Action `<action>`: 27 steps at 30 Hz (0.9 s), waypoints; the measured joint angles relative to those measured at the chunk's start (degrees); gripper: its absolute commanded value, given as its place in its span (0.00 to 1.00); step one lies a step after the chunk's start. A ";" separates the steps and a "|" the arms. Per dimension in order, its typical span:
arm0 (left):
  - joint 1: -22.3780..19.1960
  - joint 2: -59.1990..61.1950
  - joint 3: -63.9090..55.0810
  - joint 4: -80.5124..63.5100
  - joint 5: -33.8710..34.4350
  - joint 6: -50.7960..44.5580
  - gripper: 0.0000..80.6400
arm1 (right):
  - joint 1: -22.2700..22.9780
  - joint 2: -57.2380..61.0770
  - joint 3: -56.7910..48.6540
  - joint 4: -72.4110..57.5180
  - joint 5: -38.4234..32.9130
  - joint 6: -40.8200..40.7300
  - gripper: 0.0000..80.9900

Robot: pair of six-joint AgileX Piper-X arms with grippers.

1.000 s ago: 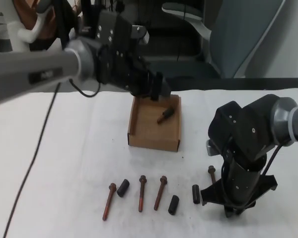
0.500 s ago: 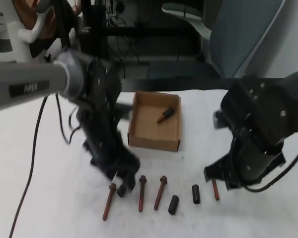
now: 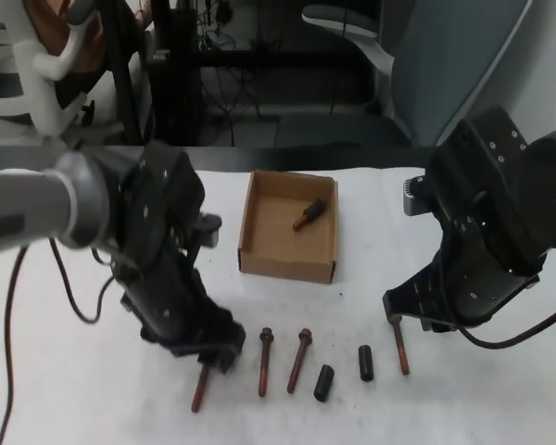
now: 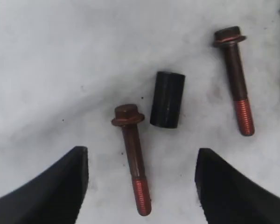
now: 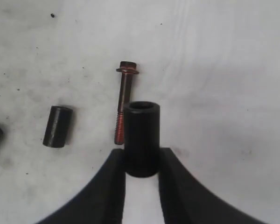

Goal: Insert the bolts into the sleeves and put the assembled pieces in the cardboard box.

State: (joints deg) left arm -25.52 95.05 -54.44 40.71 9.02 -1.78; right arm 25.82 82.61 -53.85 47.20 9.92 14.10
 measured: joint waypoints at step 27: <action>-2.62 5.14 1.50 -8.97 -9.59 -4.18 0.02 | 0.00 0.00 0.00 -1.10 -3.32 -3.15 0.01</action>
State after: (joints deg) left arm -28.14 100.19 -52.94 31.74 -0.57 -5.96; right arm 25.82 82.61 -53.85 46.10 6.61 10.95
